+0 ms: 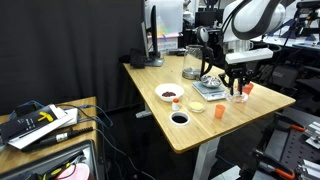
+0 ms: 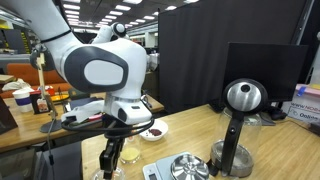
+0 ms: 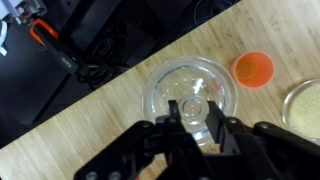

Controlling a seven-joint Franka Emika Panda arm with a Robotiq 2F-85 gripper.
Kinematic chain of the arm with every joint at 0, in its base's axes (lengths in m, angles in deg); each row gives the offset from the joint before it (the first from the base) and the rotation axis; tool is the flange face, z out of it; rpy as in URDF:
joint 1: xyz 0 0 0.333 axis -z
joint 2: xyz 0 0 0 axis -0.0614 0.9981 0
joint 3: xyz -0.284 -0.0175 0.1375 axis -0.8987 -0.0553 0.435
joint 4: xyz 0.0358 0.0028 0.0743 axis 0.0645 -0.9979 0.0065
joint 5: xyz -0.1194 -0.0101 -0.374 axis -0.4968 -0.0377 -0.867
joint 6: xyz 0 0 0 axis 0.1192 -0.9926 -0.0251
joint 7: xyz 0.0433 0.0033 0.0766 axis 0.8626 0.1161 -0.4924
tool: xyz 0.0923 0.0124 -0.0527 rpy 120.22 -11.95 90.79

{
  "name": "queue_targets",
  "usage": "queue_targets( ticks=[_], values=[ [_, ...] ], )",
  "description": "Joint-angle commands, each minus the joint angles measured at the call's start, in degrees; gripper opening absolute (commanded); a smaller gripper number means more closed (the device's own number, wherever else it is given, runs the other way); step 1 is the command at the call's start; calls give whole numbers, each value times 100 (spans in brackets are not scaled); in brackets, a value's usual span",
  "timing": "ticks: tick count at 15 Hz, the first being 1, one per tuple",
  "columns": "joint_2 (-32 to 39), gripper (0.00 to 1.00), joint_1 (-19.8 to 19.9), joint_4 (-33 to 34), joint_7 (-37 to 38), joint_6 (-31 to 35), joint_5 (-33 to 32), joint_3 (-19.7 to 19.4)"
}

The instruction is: Remove the lid from the jar and put it on the table

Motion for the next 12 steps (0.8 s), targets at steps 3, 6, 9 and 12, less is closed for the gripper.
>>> queue_targets(
  ticks=[3,6,9,12],
  values=[
    [313,8,268,-28,-312,83,678,-101],
    [527,8,343,69,-745,229,1003,-149],
    [746,8,390,268,-796,383,995,-270],
    [1050,8,376,492,-717,475,863,-408]
  ],
)
